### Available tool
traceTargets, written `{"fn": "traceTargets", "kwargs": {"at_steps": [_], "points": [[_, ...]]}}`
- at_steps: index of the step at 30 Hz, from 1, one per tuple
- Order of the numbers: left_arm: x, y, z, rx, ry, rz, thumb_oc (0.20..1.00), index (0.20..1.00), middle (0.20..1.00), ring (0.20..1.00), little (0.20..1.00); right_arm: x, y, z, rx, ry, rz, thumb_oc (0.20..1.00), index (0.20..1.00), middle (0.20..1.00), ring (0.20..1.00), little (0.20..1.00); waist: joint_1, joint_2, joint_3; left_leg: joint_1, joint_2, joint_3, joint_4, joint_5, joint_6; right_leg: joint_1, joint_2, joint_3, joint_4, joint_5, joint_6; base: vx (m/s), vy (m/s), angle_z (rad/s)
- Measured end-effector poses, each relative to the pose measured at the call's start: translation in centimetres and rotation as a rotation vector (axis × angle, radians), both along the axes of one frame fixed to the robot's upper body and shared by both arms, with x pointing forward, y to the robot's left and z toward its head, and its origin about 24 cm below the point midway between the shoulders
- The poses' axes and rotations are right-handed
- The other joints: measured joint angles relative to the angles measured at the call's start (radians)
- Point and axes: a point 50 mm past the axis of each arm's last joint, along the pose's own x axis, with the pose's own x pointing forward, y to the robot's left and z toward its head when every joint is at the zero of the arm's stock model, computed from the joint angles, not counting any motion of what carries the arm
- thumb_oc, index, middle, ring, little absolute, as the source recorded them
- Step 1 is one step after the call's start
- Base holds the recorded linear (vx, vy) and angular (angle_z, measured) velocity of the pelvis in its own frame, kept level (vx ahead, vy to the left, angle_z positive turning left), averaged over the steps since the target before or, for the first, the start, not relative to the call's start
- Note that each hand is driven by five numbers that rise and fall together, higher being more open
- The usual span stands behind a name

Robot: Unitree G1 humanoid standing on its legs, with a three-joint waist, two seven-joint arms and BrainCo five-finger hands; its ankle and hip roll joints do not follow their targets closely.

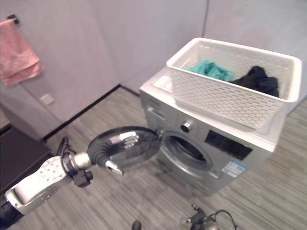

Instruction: Grab the laundry basket,head to the washer,open it,put in the laundry and shut it.

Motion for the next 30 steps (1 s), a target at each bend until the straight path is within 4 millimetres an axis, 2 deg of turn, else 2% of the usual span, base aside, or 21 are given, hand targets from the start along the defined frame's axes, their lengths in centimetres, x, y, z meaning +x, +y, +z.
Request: {"fn": "traceTargets", "kwargs": {"at_steps": [1,2,5,6,7,8,9,10,11,12,14,15,16,18,24,28,30], "points": [[0.7,1.7,-2.2,0.101,0.083,0.055,1.0,1.0,1.0,1.0,1.0,1.1,0.2,0.5,0.012,-0.026,0.013,1.0,1.0,1.0,1.0,1.0,-0.031,0.009,-0.001,0.005,0.001,0.02,0.0,-0.001,0.0,-0.008,0.002,0.016,0.001,0.012,-0.007,0.04,0.022,-0.53],[1.5,3.1,-4.3,0.169,0.12,0.127,1.0,1.0,1.0,1.0,1.0,1.2,0.3,0.5,0.016,-0.026,0.019,1.0,1.0,1.0,1.0,1.0,-0.055,0.015,-0.005,0.014,0.007,0.03,0.0,-0.004,-0.005,-0.008,0.01,0.03,0.0,0.013,-0.009,0.04,0.025,-0.4],[3.8,6.4,-9.1,0.41,0.094,0.331,1.0,1.0,1.0,1.0,1.0,1.8,0.5,1.0,0.036,-0.049,0.036,1.0,1.0,1.0,1.0,1.0,-0.057,0.015,-0.007,0.011,0.02,0.05,0.0,-0.007,-0.009,-0.023,0.025,0.045,0.001,0.01,-0.017,-0.03,0.006,-0.19],[4.1,7.1,-12.5,0.518,0.096,0.452,1.0,1.0,1.0,1.0,1.0,2.1,0.6,1.3,0.037,-0.061,0.054,1.0,1.0,1.0,1.0,1.0,-0.067,0.003,-0.004,0.009,0.02,0.056,-0.001,-0.008,-0.013,-0.029,0.025,0.049,0.007,0.01,-0.015,-0.06,0.007,-0.14],[4.0,7.7,-15.4,0.577,0.15,0.628,1.0,1.0,1.0,1.0,1.0,3.0,1.0,1.9,0.041,-0.09,0.099,1.0,1.0,1.0,1.0,1.0,-0.076,0.012,-0.011,0.013,0.018,0.06,0.0,-0.008,-0.014,-0.029,0.024,0.058,0.006,0.01,-0.013,-0.12,0.026,-0.09],[4.2,6.7,-16.9,0.655,0.207,0.698,1.0,1.0,1.0,1.0,1.0,3.5,0.9,2.1,0.038,-0.095,0.108,1.0,1.0,1.0,1.0,1.0,-0.057,0.022,-0.019,0.032,0.015,0.063,0.0,-0.008,-0.014,-0.01,0.022,0.06,0.001,0.011,-0.014,-0.12,0.03,-0.13],[4.3,6.5,-17.0,0.762,0.17,0.639,1.0,1.0,1.0,1.0,1.0,4.2,1.0,2.3,0.035,-0.103,0.113,1.0,1.0,1.0,1.0,1.0,-0.061,0.018,-0.031,0.032,0.015,0.071,0.0,-0.012,-0.012,-0.022,0.023,0.065,0.001,0.005,-0.017,-0.14,0.041,-0.52],[3.4,9.3,-17.0,0.853,0.193,0.791,1.0,1.0,1.0,1.0,1.0,7.0,2.5,4.0,0.062,-0.198,0.159,1.0,1.0,1.0,1.0,1.0,-0.089,0.018,-0.037,0.007,0.016,0.114,-0.005,-0.022,-0.013,-0.076,0.031,0.12,0.001,0.007,-0.012,-0.08,0.033,-0.98],[2.3,11.1,-17.3,0.9,0.267,0.895,1.0,1.0,1.0,1.0,1.0,8.4,3.5,5.1,0.086,-0.26,0.192,1.0,1.0,1.0,1.0,1.0,-0.106,0.004,-0.03,-0.016,0.017,0.133,-0.005,-0.021,-0.011,-0.117,0.031,0.147,0.001,0.009,-0.012,-0.03,0.032,-0.98],[0.0,13.2,-18.1,0.881,0.337,1.025,1.0,1.0,1.0,1.0,1.0,8.8,3.4,6.1,0.119,-0.319,0.174,1.0,1.0,1.0,1.0,1.0,-0.165,-0.049,0.003,-0.02,0.011,0.129,-0.005,-0.01,-0.007,-0.127,0.032,0.143,0.008,0.054,-0.013,0.0,0.02,-0.57],[-1.3,14.1,-18.7,0.877,0.357,1.077,1.0,1.0,1.0,1.0,1.0,6.8,1.4,5.0,0.083,-0.261,0.126,1.0,1.0,1.0,1.0,1.0,-0.164,-0.092,0.013,-0.011,0.022,0.132,-0.005,-0.01,-0.006,-0.127,0.04,0.142,0.001,0.054,-0.021,0.03,0.009,-0.11],[-2.1,14.4,-19.0,0.876,0.372,1.093,1.0,1.0,1.0,1.0,1.0,5.8,0.7,4.4,0.068,-0.224,0.101,1.0,1.0,1.0,1.0,1.0,-0.162,-0.099,0.019,-0.012,0.026,0.134,-0.005,-0.01,-0.006,-0.128,0.044,0.143,0.001,0.053,-0.024,0.0,0.0,0.0],[-3.4,14.6,-19.8,0.884,0.41,1.105,1.0,1.0,1.0,1.0,1.0,4.1,-1.0,3.7,0.034,-0.174,0.049,1.0,1.0,1.0,1.0,1.0,-0.163,-0.111,0.018,-0.012,0.03,0.134,-0.005,-0.012,-0.003,-0.128,0.046,0.141,0.001,0.051,-0.028,0.0,0.0,0.0],[-4.3,14.6,-20.2,0.895,0.435,1.111,1.0,1.0,1.0,1.0,1.0,3.4,-1.9,3.6,0.016,-0.16,0.027,1.0,1.0,1.0,1.0,1.0,-0.162,-0.115,0.015,-0.011,0.031,0.134,-0.005,-0.015,0.002,-0.126,0.047,0.14,0.001,0.048,-0.033,0.0,0.0,0.0],[-2.2,13.4,-19.5,0.852,0.319,1.088,1.0,1.0,1.0,1.0,1.0,4.1,-1.4,4.0,0.033,-0.189,0.041,1.0,1.0,1.0,1.0,1.0,-0.141,-0.048,0.031,0.001,0.028,0.129,-0.001,-0.014,0.001,-0.108,0.048,0.13,0.001,0.054,-0.035,0.0,0.001,0.03],[-1.5,12.8,-19.3,0.841,0.279,1.083,1.0,1.0,1.0,1.0,1.0,4.6,-1.1,4.2,0.038,-0.201,0.045,1.0,1.0,1.0,1.0,1.0,-0.127,-0.022,0.02,0.011,0.028,0.119,-0.001,-0.017,0.005,-0.086,0.045,0.109,0.001,0.045,-0.035,0.0,0.006,0.11],[-1.2,12.6,-19.1,0.837,0.259,1.085,1.0,1.0,1.0,1.0,1.0,4.5,-1.0,4.1,0.041,-0.2,0.045,1.0,1.0,1.0,1.0,1.0,-0.119,-0.022,0.02,0.01,0.029,0.109,-0.001,-0.017,0.005,-0.084,0.046,0.107,0.001,0.045,-0.035,0.0,0.011,0.09]]}}
